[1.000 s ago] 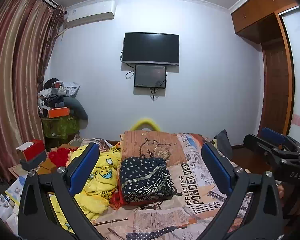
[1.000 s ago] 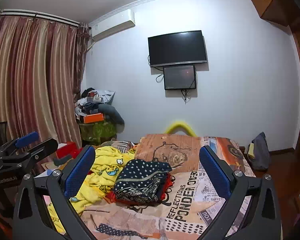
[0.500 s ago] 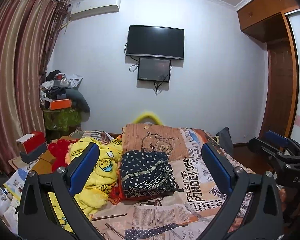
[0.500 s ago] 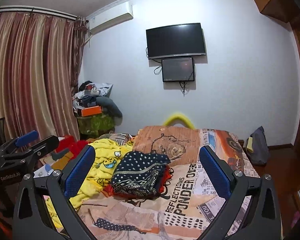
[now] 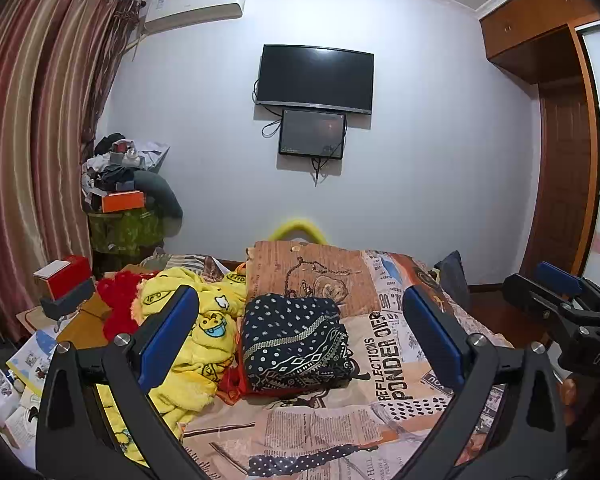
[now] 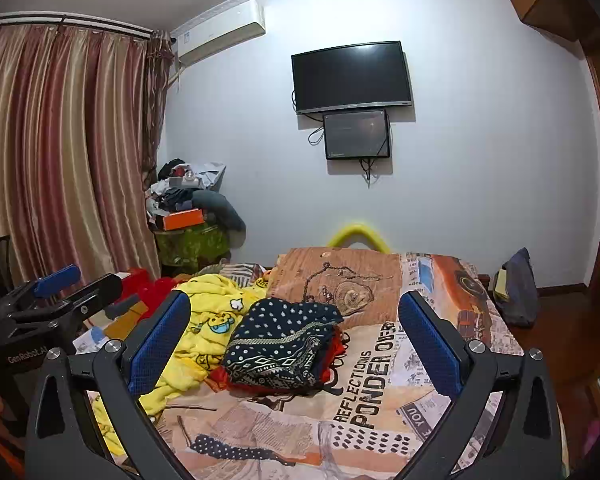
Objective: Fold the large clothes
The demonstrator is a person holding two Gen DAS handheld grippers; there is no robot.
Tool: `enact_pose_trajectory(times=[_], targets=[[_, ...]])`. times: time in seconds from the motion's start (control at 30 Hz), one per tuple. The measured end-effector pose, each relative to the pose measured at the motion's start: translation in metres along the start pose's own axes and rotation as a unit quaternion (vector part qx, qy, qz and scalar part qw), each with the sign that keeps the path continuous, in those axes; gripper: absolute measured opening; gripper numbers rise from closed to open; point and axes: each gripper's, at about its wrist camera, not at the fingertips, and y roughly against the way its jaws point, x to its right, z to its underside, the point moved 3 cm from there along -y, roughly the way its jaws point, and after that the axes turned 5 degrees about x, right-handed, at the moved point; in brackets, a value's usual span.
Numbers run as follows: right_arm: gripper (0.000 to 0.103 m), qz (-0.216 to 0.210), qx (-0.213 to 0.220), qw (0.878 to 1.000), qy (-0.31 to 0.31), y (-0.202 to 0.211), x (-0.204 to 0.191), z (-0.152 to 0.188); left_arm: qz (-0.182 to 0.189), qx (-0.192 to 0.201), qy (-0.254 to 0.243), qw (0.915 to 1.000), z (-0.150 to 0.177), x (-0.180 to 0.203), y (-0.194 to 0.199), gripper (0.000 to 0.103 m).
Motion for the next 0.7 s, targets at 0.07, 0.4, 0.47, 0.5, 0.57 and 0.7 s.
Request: enact_pose_trajectory(times=[0.07, 0.4, 0.47, 0.5, 0.57, 0.7], targets=[[0.103, 0.0, -0.001, 1.0, -0.001, 0.0006, 0.0005, -0.0004, 0.003, -0.001, 0.0, 1.0, 0.0005, 0.0002, -0.0002, 0.102], [0.103, 0.0, -0.003, 1.0, -0.003, 0.0018, 0.0001, -0.0023, 0.01, -0.002, -0.002, 0.9999, -0.0003, 0.0032, -0.0012, 0.102], [0.103, 0.0, -0.003, 1.0, -0.004, 0.001, 0.0006, -0.002, 0.018, -0.006, -0.005, 0.9998, -0.0002, 0.0045, -0.0031, 0.102], [0.103, 0.0, -0.002, 1.0, -0.004, 0.0018, 0.0005, -0.0028, 0.021, -0.01, -0.007, 0.9997, 0.0001, 0.0049, -0.004, 0.102], [0.103, 0.0, -0.002, 1.0, -0.004, 0.0017, 0.0002, -0.0033, 0.022, -0.011, -0.008, 0.9997, 0.001, 0.0059, -0.0048, 0.102], [0.103, 0.003, -0.002, 1.0, -0.003, 0.0017, -0.0006, -0.0041, 0.022, -0.008, -0.009, 0.9997, 0.0022, 0.0078, -0.0045, 0.102]])
